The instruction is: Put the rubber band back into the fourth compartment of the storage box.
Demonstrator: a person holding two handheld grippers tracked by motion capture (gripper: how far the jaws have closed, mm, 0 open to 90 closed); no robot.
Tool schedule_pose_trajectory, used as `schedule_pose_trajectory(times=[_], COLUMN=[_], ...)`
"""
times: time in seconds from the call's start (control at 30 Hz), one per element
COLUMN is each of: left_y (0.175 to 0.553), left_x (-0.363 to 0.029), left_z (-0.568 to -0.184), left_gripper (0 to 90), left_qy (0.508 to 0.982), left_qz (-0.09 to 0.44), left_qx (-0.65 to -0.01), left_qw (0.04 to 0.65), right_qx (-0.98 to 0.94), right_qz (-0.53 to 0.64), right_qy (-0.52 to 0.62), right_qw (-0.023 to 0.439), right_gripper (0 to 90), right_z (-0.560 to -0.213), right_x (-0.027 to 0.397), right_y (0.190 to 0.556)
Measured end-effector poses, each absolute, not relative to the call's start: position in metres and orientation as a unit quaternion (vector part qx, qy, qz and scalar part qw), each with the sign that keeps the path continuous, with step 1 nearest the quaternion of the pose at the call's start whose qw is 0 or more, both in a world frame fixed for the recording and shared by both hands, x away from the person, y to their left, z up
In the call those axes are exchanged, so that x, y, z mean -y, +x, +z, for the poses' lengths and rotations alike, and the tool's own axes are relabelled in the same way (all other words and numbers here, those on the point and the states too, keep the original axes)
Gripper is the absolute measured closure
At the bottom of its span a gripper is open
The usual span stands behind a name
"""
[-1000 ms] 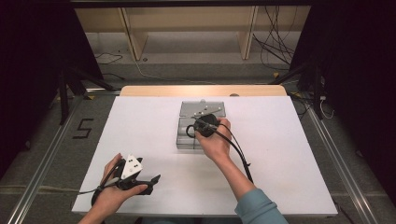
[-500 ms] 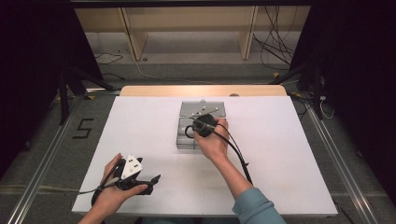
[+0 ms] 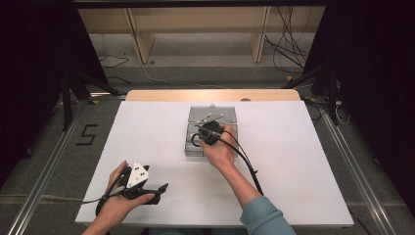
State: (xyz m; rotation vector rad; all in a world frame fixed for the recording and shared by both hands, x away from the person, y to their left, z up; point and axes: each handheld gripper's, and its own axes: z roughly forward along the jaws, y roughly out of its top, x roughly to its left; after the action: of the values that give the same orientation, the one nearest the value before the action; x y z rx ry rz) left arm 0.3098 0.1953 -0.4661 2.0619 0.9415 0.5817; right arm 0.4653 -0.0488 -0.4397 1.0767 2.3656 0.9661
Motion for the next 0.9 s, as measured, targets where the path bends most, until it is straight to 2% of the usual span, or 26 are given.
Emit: schedule_pose_trajectory(times=[0.9], left_y=[0.31], left_x=[-0.195], left_z=[-0.466], left_gripper=[13.0], left_qy=[0.812], left_qz=[0.228], left_qx=[-0.37], left_qw=[0.391], right_qx=[-0.851], right_qz=[0.321], right_qy=[0.377], right_qw=[0.176], right_gripper=[88.4], right_z=[-0.452], right_x=[0.037], right_y=[0.468])
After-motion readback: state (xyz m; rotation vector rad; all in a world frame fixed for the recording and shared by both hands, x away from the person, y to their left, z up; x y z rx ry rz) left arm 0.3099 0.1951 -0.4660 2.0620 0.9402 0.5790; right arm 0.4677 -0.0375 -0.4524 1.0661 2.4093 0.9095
